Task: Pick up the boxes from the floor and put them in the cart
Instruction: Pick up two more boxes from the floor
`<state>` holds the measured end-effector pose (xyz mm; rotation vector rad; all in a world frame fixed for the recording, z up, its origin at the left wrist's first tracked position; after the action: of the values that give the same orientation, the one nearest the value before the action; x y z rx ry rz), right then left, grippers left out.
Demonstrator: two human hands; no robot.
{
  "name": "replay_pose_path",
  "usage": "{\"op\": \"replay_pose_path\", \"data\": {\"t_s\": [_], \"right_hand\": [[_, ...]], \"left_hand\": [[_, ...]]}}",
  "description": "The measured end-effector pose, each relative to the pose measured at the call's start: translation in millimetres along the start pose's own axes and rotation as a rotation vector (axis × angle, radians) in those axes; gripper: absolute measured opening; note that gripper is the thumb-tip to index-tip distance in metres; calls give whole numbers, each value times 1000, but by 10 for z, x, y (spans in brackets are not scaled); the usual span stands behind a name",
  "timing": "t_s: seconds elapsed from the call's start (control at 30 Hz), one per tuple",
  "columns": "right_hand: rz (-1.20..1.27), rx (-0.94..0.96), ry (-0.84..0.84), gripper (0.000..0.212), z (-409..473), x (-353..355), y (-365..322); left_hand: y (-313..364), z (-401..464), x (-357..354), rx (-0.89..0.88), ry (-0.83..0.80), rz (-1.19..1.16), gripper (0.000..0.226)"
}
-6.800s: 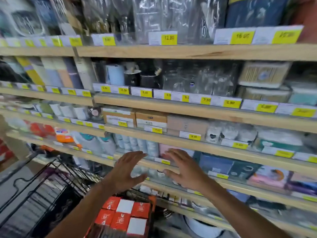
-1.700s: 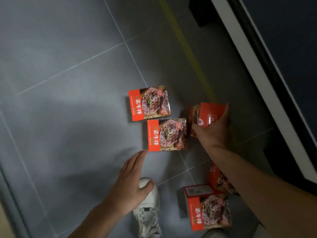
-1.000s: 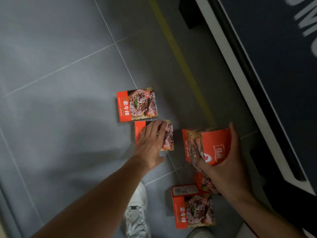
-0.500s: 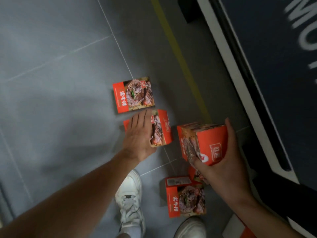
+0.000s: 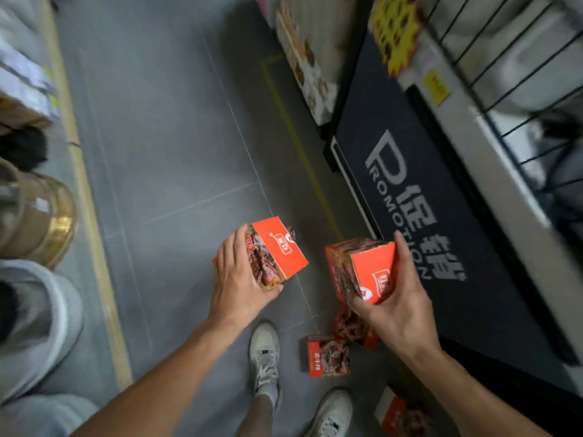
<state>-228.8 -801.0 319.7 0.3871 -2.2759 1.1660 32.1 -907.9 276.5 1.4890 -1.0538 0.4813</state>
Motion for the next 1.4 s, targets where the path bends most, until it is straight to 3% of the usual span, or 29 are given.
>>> {"op": "replay_pose_path", "data": {"t_s": [0.33, 0.67, 0.9, 1.1, 1.4], "right_hand": [[-12, 189, 79, 124, -1339, 1441, -1567], [27, 332, 222, 123, -2493, 2635, -2247], [13, 402, 364, 120, -3100, 3083, -2329], [28, 342, 450, 120, -3521, 3289, -2278], [49, 180, 671, 125, -4261, 3371, -2217]], "left_hand": [[1590, -855, 2075, -190, 213, -109, 134], [2837, -1655, 3316, -385, 291, -117, 132], [3419, -1823, 3807, -525, 310, -243, 131], [3787, -1755, 3953, -647, 256, -293, 130], [4232, -1794, 3844, -899, -13, -362, 133]]}}
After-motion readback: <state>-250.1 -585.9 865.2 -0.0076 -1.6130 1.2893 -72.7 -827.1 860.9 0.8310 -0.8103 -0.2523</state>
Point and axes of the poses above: each hand's wrist, its own z-axis towards the middle knuckle, its own x-axis out of the back of the hand, y = z × x, the point moved 5 cm from there along z, towards the middle knuckle, and after that the axes turned 7 degrees about -y, right-handed, at the moved point
